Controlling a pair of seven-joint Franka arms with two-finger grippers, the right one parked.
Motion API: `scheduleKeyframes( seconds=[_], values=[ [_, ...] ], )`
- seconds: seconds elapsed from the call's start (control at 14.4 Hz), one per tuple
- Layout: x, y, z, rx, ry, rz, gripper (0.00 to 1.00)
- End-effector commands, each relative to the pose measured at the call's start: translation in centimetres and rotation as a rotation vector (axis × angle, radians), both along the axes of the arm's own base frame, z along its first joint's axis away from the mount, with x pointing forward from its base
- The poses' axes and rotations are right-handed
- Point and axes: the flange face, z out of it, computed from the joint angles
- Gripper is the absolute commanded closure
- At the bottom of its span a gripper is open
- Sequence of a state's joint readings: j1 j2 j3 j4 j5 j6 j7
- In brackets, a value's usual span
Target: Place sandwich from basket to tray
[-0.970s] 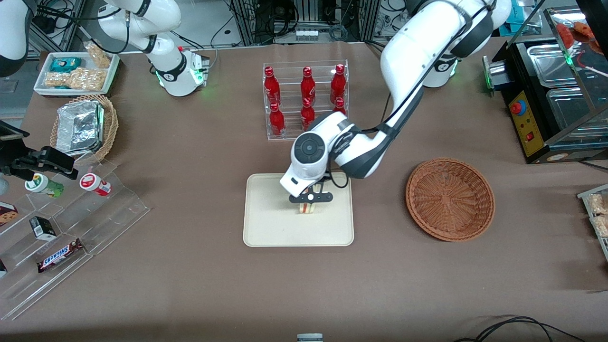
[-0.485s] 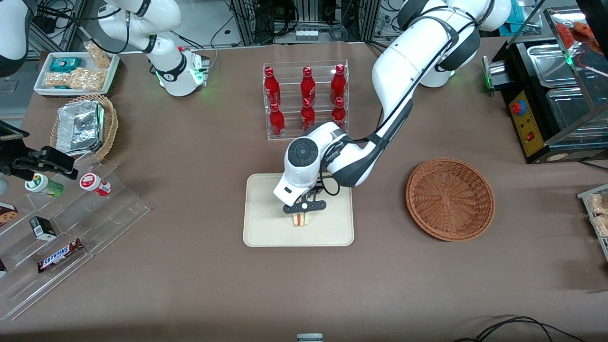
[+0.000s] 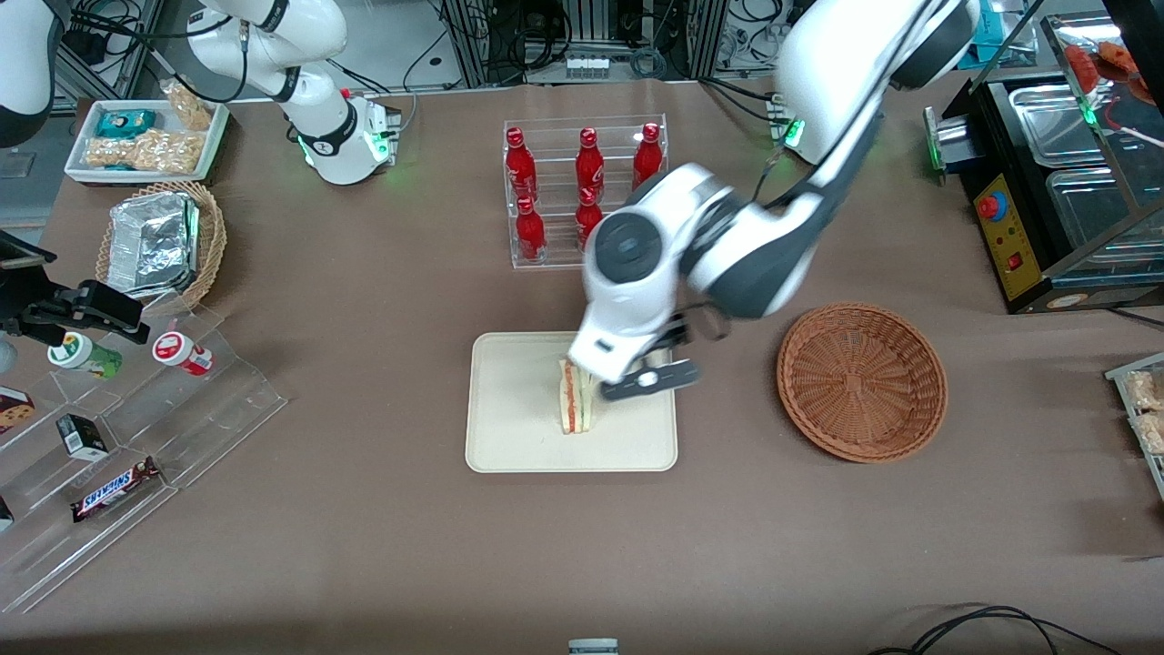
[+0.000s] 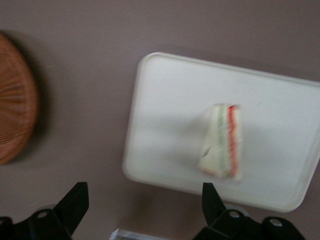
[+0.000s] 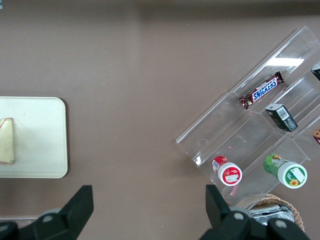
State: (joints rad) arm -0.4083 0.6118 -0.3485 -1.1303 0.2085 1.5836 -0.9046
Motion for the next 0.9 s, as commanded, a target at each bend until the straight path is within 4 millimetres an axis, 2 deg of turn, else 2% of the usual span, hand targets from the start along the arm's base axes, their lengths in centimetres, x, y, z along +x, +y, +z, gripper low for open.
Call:
scheduleKeyframes(
  seconds=[0.0, 0.07, 0.14, 0.42, 0.49, 0.55, 0.83],
  values=[
    [-2.2, 10.5, 5.5, -0.005, 0.098, -0.032, 0.0],
    [-2.9, 14.0, 7.3, -0.022, 0.126, -0.048, 0.0],
    [-3.4, 18.5, 9.2, -0.02, 0.156, -0.049, 0.0],
    [-5.7, 32.5, 15.6, -0.004, 0.242, -0.003, 0.0],
    [-6.2, 34.5, 16.6, -0.013, 0.234, -0.007, 0.0],
    [-6.3, 35.7, 17.1, -0.005, 0.227, -0.014, 0.0],
    [-6.1, 36.1, 18.0, -0.011, 0.183, -0.03, 0.0]
  ],
)
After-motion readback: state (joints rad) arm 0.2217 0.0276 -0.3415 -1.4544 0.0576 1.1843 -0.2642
